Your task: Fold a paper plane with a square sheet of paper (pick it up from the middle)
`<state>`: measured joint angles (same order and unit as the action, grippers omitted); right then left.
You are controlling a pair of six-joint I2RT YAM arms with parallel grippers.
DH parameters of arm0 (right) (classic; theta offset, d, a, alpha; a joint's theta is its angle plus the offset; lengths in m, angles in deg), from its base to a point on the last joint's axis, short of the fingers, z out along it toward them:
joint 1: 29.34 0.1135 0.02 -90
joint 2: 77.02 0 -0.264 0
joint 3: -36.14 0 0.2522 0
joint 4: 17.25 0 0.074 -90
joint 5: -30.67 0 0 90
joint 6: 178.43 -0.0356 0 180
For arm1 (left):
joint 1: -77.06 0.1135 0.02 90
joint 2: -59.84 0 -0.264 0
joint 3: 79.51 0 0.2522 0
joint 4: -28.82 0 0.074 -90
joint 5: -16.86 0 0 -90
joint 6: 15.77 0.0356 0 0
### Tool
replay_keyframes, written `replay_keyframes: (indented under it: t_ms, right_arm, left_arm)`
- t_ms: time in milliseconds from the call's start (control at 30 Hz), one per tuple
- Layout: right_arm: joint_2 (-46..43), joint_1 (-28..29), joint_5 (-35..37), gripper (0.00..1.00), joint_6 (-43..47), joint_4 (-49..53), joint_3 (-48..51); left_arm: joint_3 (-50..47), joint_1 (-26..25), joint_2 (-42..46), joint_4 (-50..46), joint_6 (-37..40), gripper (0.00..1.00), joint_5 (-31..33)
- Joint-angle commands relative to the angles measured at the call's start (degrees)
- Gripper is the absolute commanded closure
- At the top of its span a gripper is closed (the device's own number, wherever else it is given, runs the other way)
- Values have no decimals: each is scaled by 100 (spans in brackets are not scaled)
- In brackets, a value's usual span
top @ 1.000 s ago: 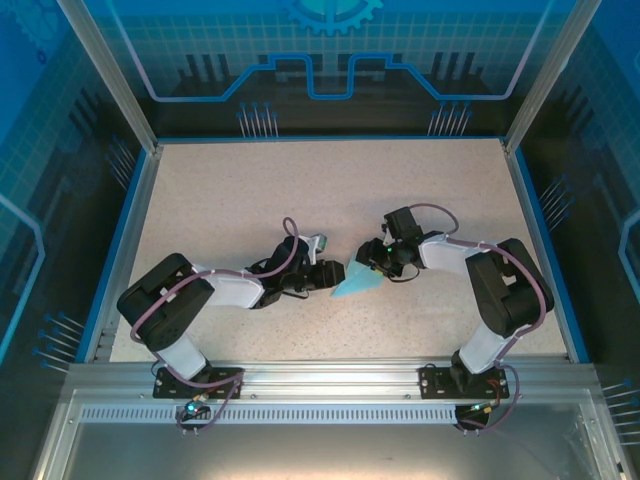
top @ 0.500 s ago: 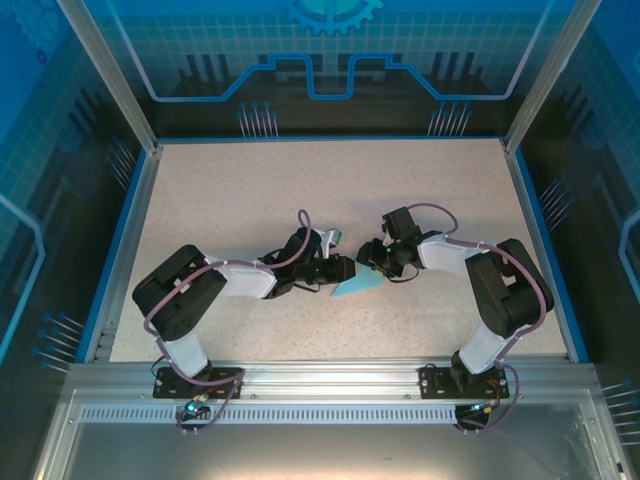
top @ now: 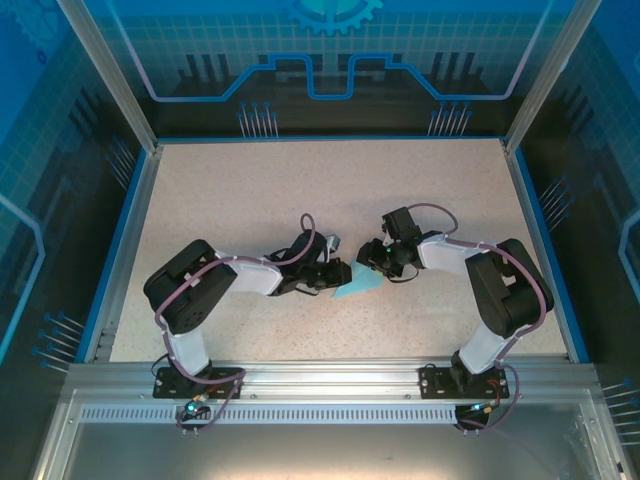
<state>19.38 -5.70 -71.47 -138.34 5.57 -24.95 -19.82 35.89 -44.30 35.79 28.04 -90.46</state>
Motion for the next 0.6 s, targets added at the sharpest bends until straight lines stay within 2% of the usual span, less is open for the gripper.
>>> replay_keyframes:
  t_ms: [0,567]
  right_arm:
    - [278,44,432,53,24,700,184]
    - [336,42,653,61,18,865,189]
  left_arm:
    - [170,-19,-102,-253,118,82,115]
    - [313,-5,-248,-491,120,84,25]
